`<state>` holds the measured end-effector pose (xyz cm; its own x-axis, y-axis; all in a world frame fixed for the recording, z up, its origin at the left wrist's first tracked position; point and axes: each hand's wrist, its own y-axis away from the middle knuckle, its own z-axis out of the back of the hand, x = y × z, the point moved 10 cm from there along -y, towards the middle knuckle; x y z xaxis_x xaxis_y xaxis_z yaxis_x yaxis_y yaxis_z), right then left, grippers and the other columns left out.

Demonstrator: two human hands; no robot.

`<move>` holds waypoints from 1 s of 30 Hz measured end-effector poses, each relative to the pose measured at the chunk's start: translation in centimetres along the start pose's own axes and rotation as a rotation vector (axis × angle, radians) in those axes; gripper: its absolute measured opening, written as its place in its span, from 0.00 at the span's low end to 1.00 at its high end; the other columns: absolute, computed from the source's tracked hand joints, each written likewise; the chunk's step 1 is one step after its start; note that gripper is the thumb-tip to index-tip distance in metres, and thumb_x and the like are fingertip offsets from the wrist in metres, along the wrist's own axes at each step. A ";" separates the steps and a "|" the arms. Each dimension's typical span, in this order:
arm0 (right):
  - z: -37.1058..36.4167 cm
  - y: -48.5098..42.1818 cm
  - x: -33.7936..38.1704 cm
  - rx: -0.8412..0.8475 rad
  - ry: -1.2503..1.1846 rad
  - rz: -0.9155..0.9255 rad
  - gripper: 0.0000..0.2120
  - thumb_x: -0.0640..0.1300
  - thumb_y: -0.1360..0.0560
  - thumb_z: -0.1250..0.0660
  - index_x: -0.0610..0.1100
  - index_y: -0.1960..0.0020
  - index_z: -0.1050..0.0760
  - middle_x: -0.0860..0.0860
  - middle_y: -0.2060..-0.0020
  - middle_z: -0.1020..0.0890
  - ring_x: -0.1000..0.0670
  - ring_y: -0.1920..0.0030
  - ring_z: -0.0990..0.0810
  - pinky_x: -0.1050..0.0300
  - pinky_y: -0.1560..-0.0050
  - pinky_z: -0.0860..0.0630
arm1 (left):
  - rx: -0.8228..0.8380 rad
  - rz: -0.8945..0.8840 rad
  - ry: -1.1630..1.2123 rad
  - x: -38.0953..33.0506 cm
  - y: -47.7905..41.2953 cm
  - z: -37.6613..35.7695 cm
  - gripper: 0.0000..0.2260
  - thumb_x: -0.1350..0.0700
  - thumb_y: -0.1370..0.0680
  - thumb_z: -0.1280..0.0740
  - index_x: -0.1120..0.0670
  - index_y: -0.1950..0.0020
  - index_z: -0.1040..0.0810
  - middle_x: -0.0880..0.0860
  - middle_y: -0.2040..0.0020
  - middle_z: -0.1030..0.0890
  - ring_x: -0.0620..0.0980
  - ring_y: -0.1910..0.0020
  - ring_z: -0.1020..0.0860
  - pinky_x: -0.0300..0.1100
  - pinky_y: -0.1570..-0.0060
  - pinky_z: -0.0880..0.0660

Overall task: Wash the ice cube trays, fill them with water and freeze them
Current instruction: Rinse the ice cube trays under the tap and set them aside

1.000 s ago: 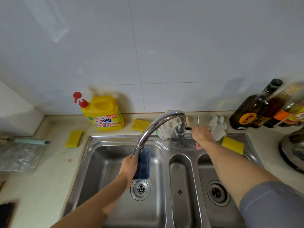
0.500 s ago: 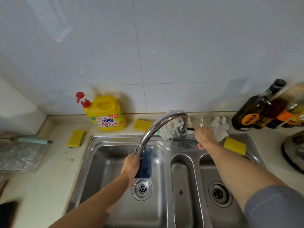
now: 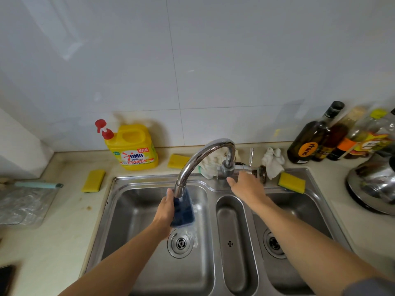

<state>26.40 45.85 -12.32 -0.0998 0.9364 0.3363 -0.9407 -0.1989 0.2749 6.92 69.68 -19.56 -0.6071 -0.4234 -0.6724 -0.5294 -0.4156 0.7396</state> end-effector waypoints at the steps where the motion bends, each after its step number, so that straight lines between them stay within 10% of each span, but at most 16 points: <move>1: -0.6 1.0 1.3 0.043 0.006 0.042 0.22 0.60 0.19 0.38 0.41 0.41 0.25 0.44 0.48 0.17 0.42 0.47 0.17 0.47 0.48 0.21 | 0.014 0.021 0.033 0.1 0.1 -0.2 0.23 0.35 0.18 0.43 0.54 0.44 0.23 0.59 0.45 0.18 0.60 0.47 0.19 0.58 0.46 0.21; 6: -5.0 7.3 8.6 0.356 -0.315 0.227 0.29 0.63 0.23 0.36 0.47 0.29 0.31 0.48 0.43 0.20 0.51 0.52 0.17 0.56 0.61 0.18 | 0.097 0.039 0.128 0.0 0.6 -1.0 0.25 0.36 0.19 0.41 0.56 0.36 0.24 0.62 0.42 0.18 0.62 0.46 0.18 0.58 0.49 0.20; 9: -7.3 9.9 11.6 0.466 -0.300 0.299 0.34 0.64 0.26 0.31 0.47 0.27 0.33 0.48 0.36 0.22 0.49 0.43 0.20 0.56 0.49 0.23 | 0.145 0.069 0.171 0.3 1.1 -1.5 0.26 0.37 0.19 0.40 0.58 0.35 0.26 0.64 0.41 0.20 0.65 0.46 0.18 0.57 0.57 0.17; 11: -8.1 10.8 12.3 0.448 -0.284 0.300 0.31 0.62 0.30 0.27 0.48 0.33 0.30 0.51 0.41 0.20 0.50 0.46 0.20 0.53 0.46 0.22 | 0.154 0.050 0.139 0.3 1.2 -1.6 0.26 0.36 0.19 0.39 0.57 0.37 0.24 0.63 0.43 0.19 0.62 0.48 0.18 0.51 0.64 0.18; 15: -8.9 11.4 12.1 0.399 -0.303 0.249 0.28 0.53 0.30 0.26 0.47 0.33 0.30 0.51 0.45 0.20 0.49 0.49 0.19 0.51 0.47 0.20 | 0.199 0.035 0.151 1.2 0.7 -1.4 0.29 0.32 0.19 0.47 0.53 0.39 0.21 0.58 0.48 0.14 0.59 0.47 0.16 0.59 0.47 0.18; 22: -8.9 12.9 12.1 0.419 -0.540 0.199 0.25 0.55 0.30 0.29 0.50 0.35 0.25 0.51 0.46 0.17 0.51 0.50 0.15 0.47 0.51 0.15 | 0.181 0.045 0.194 2.3 1.0 -1.3 0.31 0.28 0.22 0.48 0.51 0.44 0.19 0.56 0.57 0.13 0.55 0.59 0.13 0.49 0.66 0.17; 30: -7.8 12.8 11.1 0.455 -0.579 0.197 0.18 0.56 0.26 0.32 0.53 0.39 0.27 0.51 0.58 0.15 0.52 0.66 0.14 0.57 0.64 0.16 | 0.012 -0.151 -0.169 -1.1 1.7 -1.4 0.25 0.38 0.16 0.51 0.52 0.52 0.20 0.57 0.57 0.16 0.56 0.56 0.16 0.47 0.60 0.19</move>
<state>10.75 56.01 -12.12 0.0521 0.5955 0.8016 -0.6842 -0.5634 0.4630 7.53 68.30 -17.66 -0.6108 -0.2160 -0.7617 -0.6279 -0.4539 0.6322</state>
